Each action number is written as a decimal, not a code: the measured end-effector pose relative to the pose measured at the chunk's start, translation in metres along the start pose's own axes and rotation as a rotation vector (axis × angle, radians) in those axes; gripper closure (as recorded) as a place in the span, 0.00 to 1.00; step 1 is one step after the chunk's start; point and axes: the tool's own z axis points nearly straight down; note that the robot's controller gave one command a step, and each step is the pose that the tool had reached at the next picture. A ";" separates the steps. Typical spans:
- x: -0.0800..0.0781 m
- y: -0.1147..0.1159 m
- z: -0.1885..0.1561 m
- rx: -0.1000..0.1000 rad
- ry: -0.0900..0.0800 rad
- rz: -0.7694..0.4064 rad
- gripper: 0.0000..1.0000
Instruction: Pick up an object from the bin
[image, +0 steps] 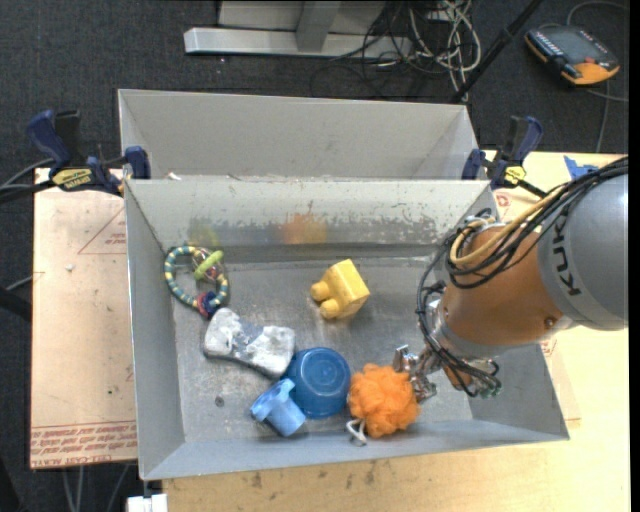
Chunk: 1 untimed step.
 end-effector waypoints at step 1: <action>0.000 0.000 0.000 0.000 0.000 0.000 1.00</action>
Offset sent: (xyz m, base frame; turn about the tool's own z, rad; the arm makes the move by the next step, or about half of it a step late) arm 0.0000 0.0000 0.0000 0.0000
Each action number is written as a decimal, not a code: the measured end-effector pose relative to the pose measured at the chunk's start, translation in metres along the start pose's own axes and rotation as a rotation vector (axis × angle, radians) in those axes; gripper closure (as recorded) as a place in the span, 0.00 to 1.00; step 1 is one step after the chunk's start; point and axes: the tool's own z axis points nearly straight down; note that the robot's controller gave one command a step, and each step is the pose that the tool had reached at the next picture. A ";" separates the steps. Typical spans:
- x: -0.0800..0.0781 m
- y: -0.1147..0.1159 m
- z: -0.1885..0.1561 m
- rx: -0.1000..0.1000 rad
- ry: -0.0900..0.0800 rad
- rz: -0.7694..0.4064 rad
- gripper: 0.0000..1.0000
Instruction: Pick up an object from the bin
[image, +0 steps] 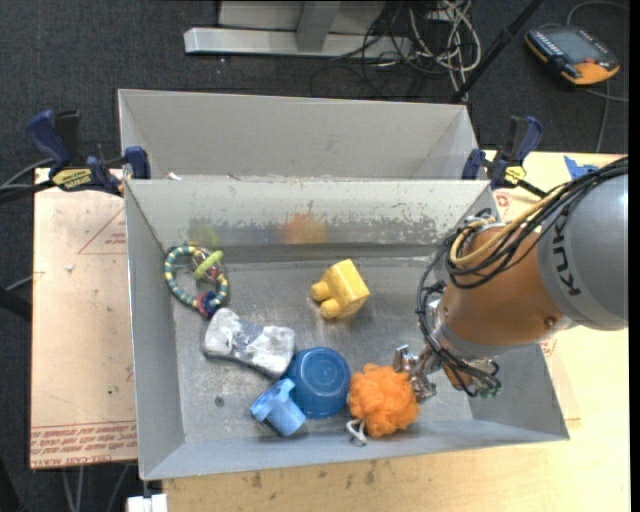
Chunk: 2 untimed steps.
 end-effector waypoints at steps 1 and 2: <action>0.000 0.000 0.000 0.000 0.000 0.000 1.00; 0.000 0.000 0.000 0.000 0.000 0.000 1.00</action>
Offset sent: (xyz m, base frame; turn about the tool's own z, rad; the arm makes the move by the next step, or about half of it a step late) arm 0.0000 0.0000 0.0000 0.0000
